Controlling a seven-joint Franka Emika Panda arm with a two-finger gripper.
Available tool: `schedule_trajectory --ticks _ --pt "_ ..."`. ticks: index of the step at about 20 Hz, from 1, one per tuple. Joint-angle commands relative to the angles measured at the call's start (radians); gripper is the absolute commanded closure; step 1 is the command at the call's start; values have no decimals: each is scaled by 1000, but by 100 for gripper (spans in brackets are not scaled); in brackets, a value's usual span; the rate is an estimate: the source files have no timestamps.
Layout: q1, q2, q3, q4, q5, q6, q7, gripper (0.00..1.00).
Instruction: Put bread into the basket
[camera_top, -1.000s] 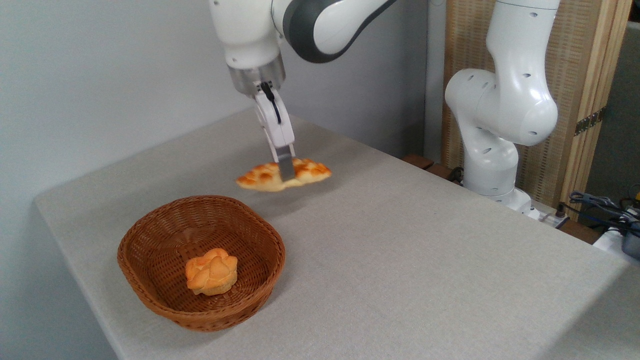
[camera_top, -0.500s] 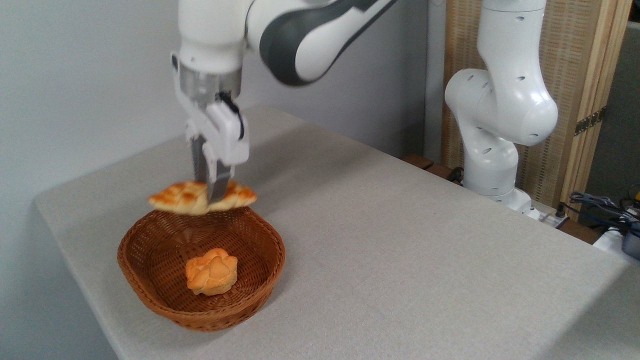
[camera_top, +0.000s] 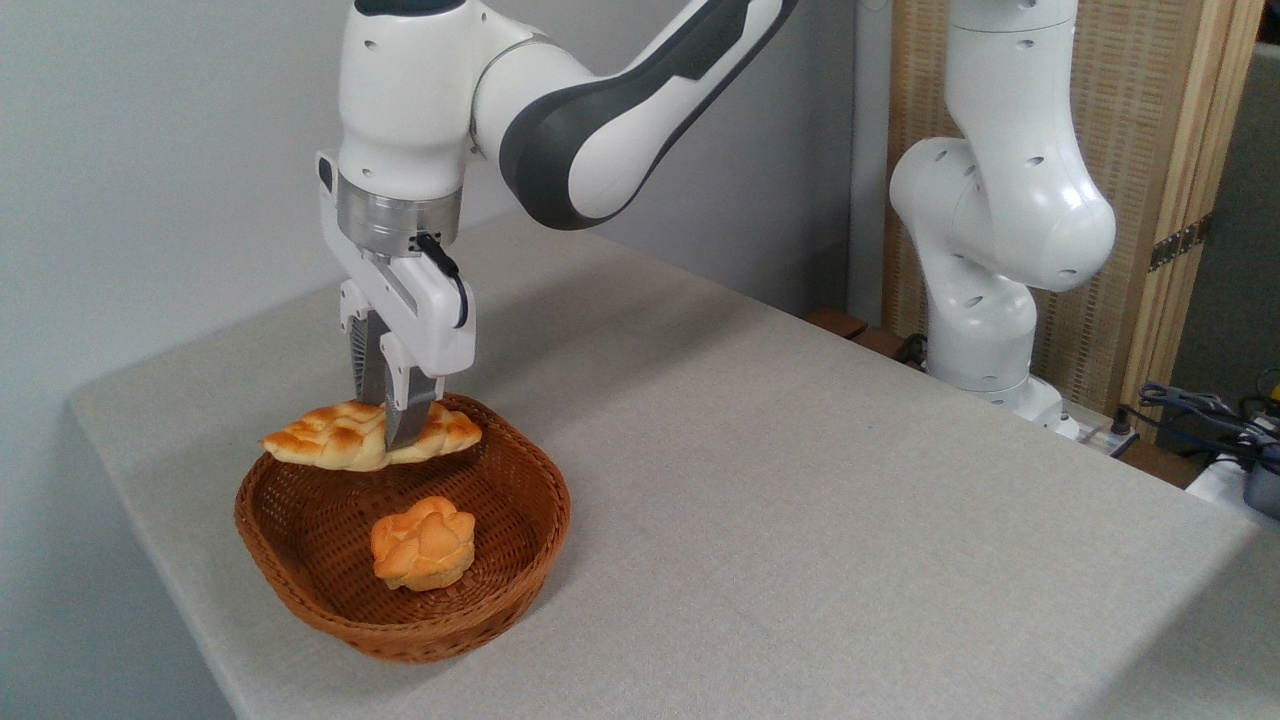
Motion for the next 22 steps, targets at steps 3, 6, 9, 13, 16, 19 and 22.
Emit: schedule_trajectory --ticks 3,6,9,13,16,19,22 --pt "-2 0 2 7 -2 1 -8 0" --pt "-2 0 3 9 -2 1 -8 0" --pt "-1 -13 10 15 -1 -6 -16 0" --pt "21 -39 29 82 19 -139 -17 0" --pt "36 -36 31 217 155 -357 -19 0" --pt "74 -37 17 294 247 -492 -19 0" --pt "125 -37 8 337 248 -554 -22 0"
